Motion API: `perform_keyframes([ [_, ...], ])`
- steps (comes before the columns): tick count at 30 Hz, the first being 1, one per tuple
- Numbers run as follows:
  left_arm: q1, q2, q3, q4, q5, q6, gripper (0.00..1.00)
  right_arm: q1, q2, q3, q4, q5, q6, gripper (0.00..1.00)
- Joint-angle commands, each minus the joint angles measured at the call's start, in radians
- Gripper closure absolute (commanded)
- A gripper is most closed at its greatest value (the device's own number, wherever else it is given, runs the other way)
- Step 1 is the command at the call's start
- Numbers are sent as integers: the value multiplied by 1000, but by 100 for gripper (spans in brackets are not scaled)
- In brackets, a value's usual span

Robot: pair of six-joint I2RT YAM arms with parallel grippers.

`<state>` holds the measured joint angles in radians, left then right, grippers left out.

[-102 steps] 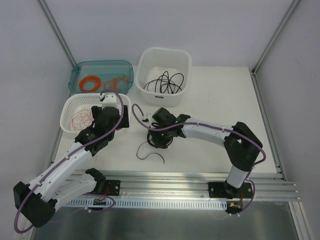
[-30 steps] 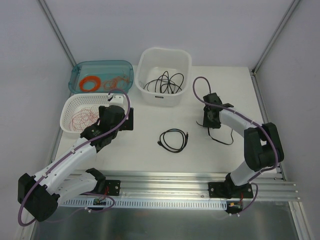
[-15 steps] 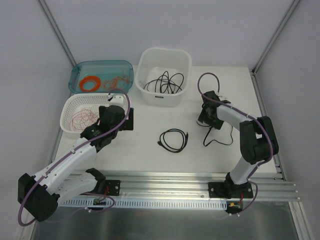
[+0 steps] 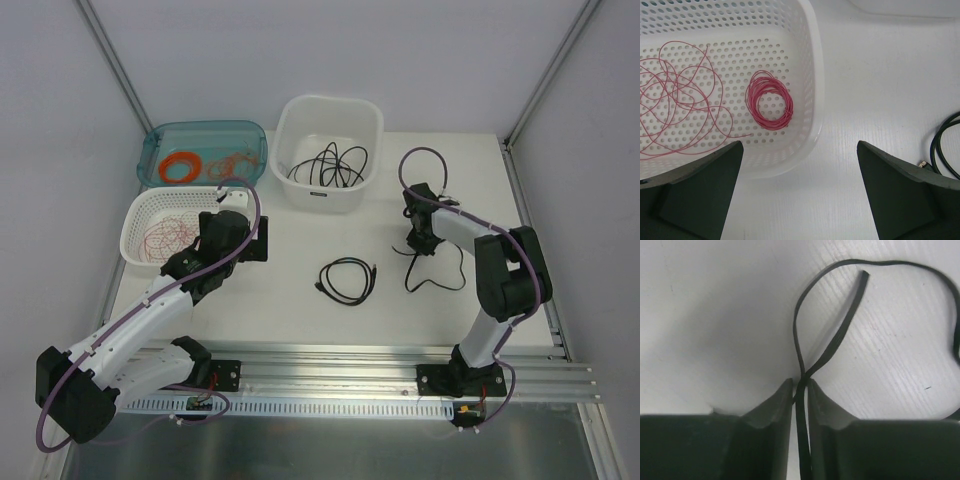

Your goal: Untangle the cables

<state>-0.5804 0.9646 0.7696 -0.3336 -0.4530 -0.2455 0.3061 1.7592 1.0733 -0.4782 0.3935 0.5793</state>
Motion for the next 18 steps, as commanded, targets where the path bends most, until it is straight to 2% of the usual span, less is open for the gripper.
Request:
perform_keyframes([
  [1, 13, -4, 20, 21, 7, 9, 1, -9, -1, 4, -28, 38, 27, 85],
  [2, 13, -4, 20, 21, 7, 9, 1, -7, -15, -1, -27, 38, 24, 92],
  [4, 13, -6, 19, 21, 7, 9, 1, -7, -35, -7, -30, 45, 11, 99],
  [12, 13, -4, 22, 22, 14, 9, 1, 16, -209, 39, -92, 97, -123, 99],
  [18, 13, -6, 22, 21, 16, 9, 1, 59, -291, 247, -168, 62, -324, 99],
])
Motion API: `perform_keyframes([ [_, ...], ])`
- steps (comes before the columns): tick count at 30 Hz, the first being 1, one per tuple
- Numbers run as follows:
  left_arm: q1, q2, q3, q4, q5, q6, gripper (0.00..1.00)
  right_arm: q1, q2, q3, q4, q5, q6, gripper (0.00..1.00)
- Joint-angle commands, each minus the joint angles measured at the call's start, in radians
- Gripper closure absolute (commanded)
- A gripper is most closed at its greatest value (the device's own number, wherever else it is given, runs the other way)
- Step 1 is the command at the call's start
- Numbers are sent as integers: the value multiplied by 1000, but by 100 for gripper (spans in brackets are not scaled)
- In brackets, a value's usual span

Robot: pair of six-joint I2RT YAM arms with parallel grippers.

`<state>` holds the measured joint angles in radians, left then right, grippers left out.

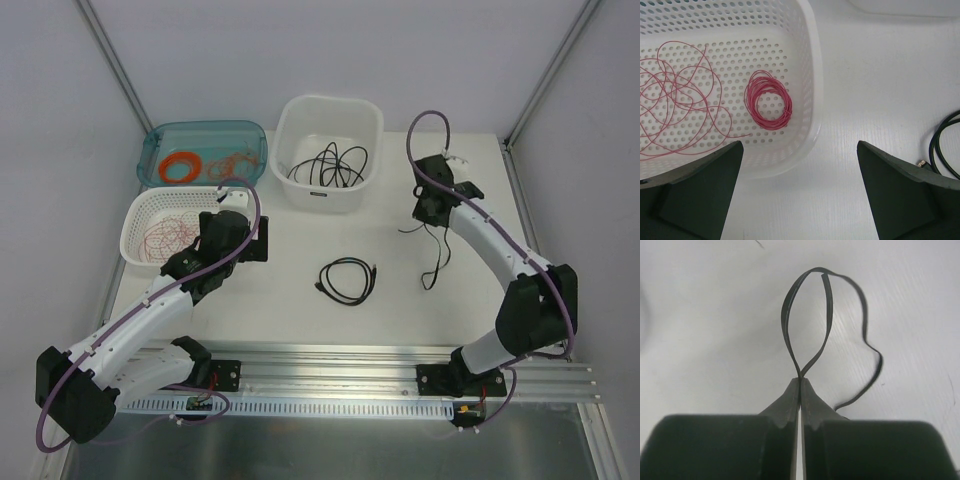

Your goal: Untangle the cables

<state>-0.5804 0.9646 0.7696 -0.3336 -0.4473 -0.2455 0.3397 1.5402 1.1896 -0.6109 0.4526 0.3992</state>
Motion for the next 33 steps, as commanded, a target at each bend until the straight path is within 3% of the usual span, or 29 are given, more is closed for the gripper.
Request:
perform_keyframes([
  [1, 13, -6, 22, 21, 10, 9, 1, 39, -86, 172, -47, -9, -173, 99],
  [7, 13, -7, 23, 22, 12, 11, 1, 87, -69, 493, 0, -267, -460, 99],
  [12, 13, -7, 22, 21, 12, 11, 1, 114, 32, 737, 104, -501, -582, 99],
  [16, 13, -9, 19, 22, 6, 12, 1, 137, 116, 870, 166, -548, -640, 99],
  [21, 13, -7, 19, 21, 9, 12, 1, 142, 196, 907, 308, -650, -629, 99],
  [26, 13, -3, 19, 22, 18, 12, 1, 151, 329, 904, 315, -646, -608, 99],
  [29, 13, -3, 19, 21, 15, 11, 1, 159, 403, 897, 295, -632, -602, 87],
  [30, 13, -3, 17, 21, 15, 11, 1, 162, 419, 897, 272, -621, -602, 76],
  [33, 13, 0, 19, 21, 16, 11, 1, 160, 454, 889, 225, -583, -599, 53],
])
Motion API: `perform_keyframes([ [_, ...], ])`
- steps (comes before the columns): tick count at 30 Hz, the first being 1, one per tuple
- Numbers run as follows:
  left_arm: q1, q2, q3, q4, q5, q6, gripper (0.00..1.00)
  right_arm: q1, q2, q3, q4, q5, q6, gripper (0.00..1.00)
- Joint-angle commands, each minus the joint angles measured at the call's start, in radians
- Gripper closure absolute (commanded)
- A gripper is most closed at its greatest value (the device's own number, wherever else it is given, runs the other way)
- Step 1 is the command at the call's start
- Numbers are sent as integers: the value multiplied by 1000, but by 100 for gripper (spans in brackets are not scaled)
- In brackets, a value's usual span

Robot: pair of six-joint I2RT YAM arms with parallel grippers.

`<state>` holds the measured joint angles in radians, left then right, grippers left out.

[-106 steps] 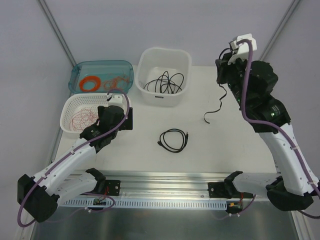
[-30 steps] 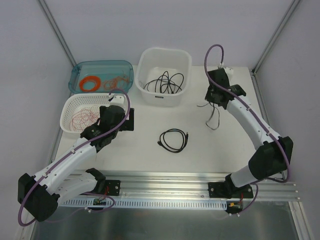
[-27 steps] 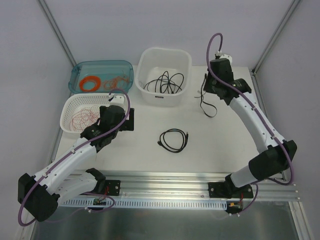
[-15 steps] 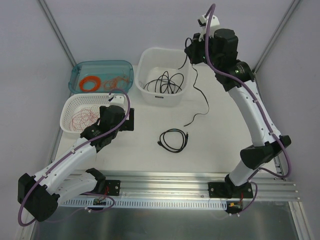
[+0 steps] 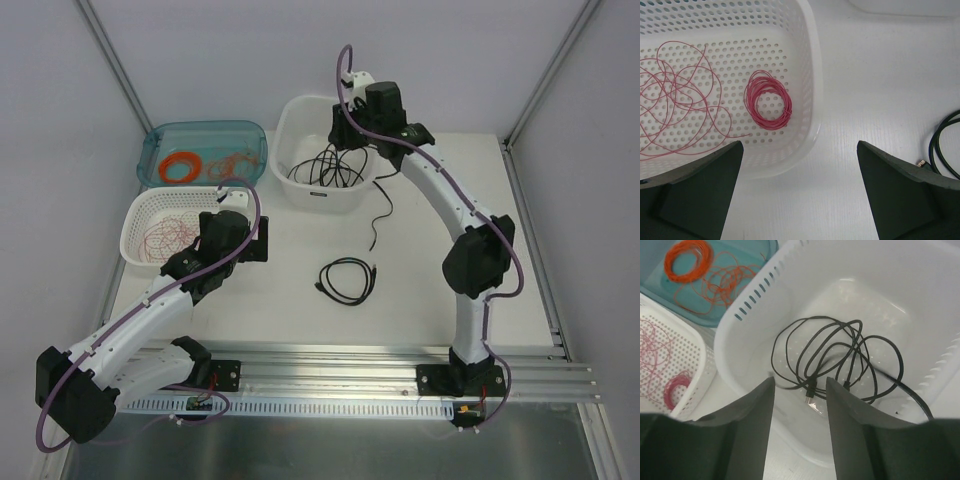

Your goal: Untangle the cables

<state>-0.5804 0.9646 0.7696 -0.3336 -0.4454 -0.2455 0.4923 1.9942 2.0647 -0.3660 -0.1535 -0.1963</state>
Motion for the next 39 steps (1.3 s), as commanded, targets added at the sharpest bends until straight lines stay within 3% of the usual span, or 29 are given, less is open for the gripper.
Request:
perform_keyframes([
  [1, 11, 2, 17, 22, 14, 9, 1, 8, -3, 5, -27, 38, 0, 50],
  [3, 11, 2, 19, 21, 16, 11, 1, 2, -44, -52, -24, 84, 5, 42],
  [5, 11, 3, 17, 21, 17, 11, 1, -6, -86, -99, -13, 112, 23, 40],
  [13, 13, 8, 20, 21, 25, 9, 1, -76, -336, -430, -54, 345, 164, 40],
  [17, 13, 10, 20, 21, 27, 9, 1, -104, -408, -590, -93, 374, 251, 41],
  [21, 13, 13, 22, 22, 30, 8, 1, -103, -416, -718, -93, 344, 343, 46],
  [27, 13, 11, 22, 22, 28, 8, 1, -78, -358, -879, 38, 229, 439, 54],
  [39, 13, -3, 19, 21, 22, 9, 1, 2, -186, -893, 105, 341, 543, 67],
])
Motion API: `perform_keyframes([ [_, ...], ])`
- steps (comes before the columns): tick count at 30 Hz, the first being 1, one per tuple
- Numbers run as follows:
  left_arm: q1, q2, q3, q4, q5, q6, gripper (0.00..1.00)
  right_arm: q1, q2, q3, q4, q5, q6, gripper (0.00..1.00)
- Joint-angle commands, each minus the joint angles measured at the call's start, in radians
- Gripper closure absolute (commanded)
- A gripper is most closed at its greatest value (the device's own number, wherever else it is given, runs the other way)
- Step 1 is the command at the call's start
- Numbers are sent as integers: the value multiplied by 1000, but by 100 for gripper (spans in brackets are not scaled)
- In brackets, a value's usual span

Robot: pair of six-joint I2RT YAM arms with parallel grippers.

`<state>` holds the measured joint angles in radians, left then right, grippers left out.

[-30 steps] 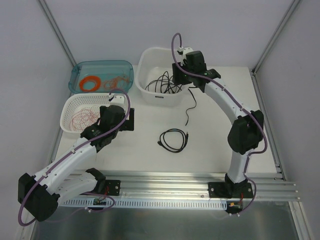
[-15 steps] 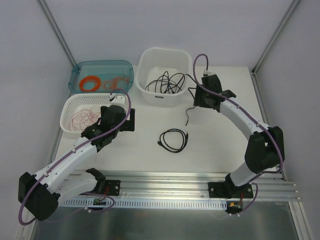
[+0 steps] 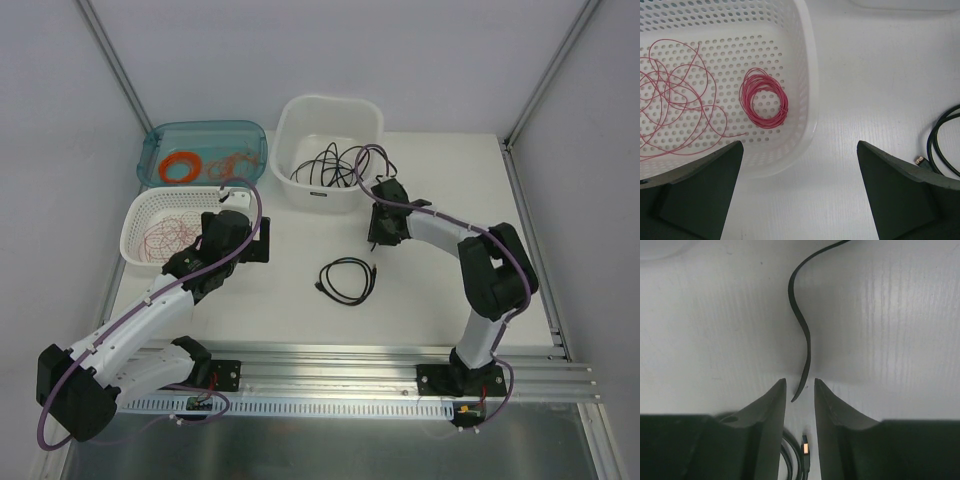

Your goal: Untangle the cables

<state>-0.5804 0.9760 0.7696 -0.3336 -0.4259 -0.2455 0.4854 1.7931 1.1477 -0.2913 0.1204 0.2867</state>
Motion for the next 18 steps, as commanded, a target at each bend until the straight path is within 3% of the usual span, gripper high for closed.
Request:
perform_keyframes([
  [1, 13, -17, 19, 22, 3, 9, 1, 7, 37, 35, 17, 94, 66, 69],
  [8, 11, -19, 19, 22, 4, 9, 1, 10, 97, 47, -26, 174, 109, 81],
  [10, 11, -20, 17, 22, 3, 9, 1, 12, 88, 40, -38, 206, 118, 89],
  [11, 13, -20, 17, 21, 3, 9, 1, 9, 62, 23, -39, 220, 118, 99],
  [18, 13, -19, 20, 21, 7, 9, 1, -10, -124, 29, -83, 330, 28, 99],
])
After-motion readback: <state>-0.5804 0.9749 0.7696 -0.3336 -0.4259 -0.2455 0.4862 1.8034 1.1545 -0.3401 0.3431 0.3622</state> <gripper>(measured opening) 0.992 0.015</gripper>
